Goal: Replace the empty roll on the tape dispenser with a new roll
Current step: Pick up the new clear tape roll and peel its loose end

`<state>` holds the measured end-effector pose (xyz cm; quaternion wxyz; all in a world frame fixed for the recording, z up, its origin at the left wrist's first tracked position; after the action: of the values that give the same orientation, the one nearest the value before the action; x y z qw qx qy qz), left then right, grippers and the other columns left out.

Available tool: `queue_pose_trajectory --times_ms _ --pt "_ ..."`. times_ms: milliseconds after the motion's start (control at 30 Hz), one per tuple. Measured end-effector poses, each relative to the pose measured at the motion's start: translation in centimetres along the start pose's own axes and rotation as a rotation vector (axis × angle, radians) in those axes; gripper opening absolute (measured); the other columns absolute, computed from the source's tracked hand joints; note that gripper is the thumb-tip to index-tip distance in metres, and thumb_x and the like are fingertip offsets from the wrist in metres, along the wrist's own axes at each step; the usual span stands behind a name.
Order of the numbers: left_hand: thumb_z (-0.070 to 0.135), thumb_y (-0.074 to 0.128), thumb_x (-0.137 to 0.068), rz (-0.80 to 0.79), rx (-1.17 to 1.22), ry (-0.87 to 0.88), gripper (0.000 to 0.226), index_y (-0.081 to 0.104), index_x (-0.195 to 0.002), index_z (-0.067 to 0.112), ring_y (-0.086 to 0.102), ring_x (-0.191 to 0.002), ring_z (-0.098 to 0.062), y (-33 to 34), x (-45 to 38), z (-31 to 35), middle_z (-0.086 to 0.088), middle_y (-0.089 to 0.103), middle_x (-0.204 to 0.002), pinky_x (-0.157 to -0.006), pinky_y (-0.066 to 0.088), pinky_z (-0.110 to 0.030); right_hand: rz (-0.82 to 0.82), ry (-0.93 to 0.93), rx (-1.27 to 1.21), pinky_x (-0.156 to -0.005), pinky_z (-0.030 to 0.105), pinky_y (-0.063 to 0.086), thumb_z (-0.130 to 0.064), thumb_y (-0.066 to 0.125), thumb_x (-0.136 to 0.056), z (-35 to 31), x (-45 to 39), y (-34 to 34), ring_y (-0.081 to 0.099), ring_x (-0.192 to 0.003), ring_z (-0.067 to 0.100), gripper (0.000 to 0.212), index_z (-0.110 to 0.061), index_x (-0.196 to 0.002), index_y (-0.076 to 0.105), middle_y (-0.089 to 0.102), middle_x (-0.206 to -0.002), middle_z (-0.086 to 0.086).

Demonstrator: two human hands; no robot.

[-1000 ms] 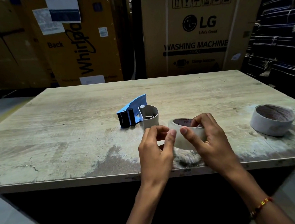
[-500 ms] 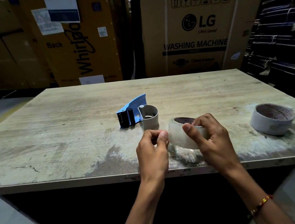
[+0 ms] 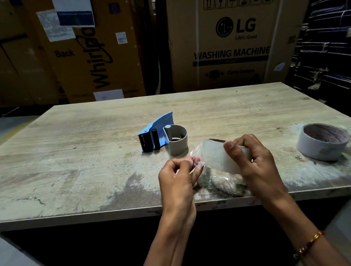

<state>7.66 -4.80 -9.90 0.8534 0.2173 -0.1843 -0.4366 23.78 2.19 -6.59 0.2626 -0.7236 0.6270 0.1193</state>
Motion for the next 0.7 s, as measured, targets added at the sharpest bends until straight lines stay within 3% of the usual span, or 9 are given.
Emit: queue_pose_trajectory --times_ms 200,333,500,600,700 --pt "-0.004 0.055 -0.094 -0.044 -0.090 0.048 0.016 0.055 -0.080 0.003 0.073 -0.065 -0.011 0.10 0.27 0.88 -0.006 0.070 -0.078 -0.060 0.056 -0.024 -0.024 0.037 -0.070 -0.062 0.014 0.039 -0.060 0.058 -0.083 0.04 -0.13 -0.35 0.049 -0.073 0.007 0.051 -0.010 -0.081 0.057 0.053 -0.085 0.002" --pt "-0.006 0.056 -0.092 -0.079 -0.097 0.051 0.021 0.054 -0.074 0.004 0.072 -0.064 -0.010 0.08 0.41 1.07 0.002 0.072 -0.071 -0.069 0.056 -0.031 -0.025 0.060 -0.137 -0.060 0.012 0.038 -0.056 0.059 -0.085 0.02 -0.07 -0.56 0.047 -0.069 0.003 0.045 -0.011 -0.082 0.057 0.051 -0.084 0.000" --pt "-0.010 0.052 -0.093 -0.070 0.096 -0.025 0.024 0.052 -0.072 0.001 0.074 -0.070 -0.016 0.16 0.28 0.58 -0.006 0.074 -0.067 -0.083 0.060 -0.034 -0.031 0.103 -0.230 -0.055 0.015 0.040 -0.045 0.061 -0.093 0.06 -0.07 -0.37 0.044 -0.064 0.002 0.032 -0.019 -0.076 0.054 0.047 -0.074 -0.011" --pt "-0.013 0.050 -0.092 -0.071 0.184 -0.060 0.024 0.052 -0.072 0.001 0.074 -0.071 -0.019 0.32 0.34 0.31 -0.012 0.073 -0.072 -0.081 0.060 -0.036 -0.024 0.123 -0.275 -0.058 0.022 0.044 -0.046 0.060 -0.092 -0.05 -0.05 -0.45 0.046 -0.065 0.005 0.029 -0.027 -0.071 0.054 0.049 -0.069 -0.016" --pt "-0.013 0.049 -0.092 -0.075 0.222 -0.066 0.024 0.052 -0.072 0.001 0.074 -0.075 -0.022 0.51 0.56 0.32 -0.021 0.071 -0.087 -0.077 0.063 -0.033 -0.038 0.179 -0.369 -0.065 0.041 0.042 -0.052 0.063 -0.089 0.20 0.06 -0.50 0.042 -0.070 0.019 0.035 -0.026 -0.069 0.050 0.044 -0.069 -0.009"
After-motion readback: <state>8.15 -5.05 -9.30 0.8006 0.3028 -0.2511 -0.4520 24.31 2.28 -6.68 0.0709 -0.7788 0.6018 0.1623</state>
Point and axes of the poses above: each hand's wrist, its own x-axis away from the middle knuckle, its own y-axis out of the palm, z = x × y, the point moved 7 cm from there along -x, towards the middle knuckle
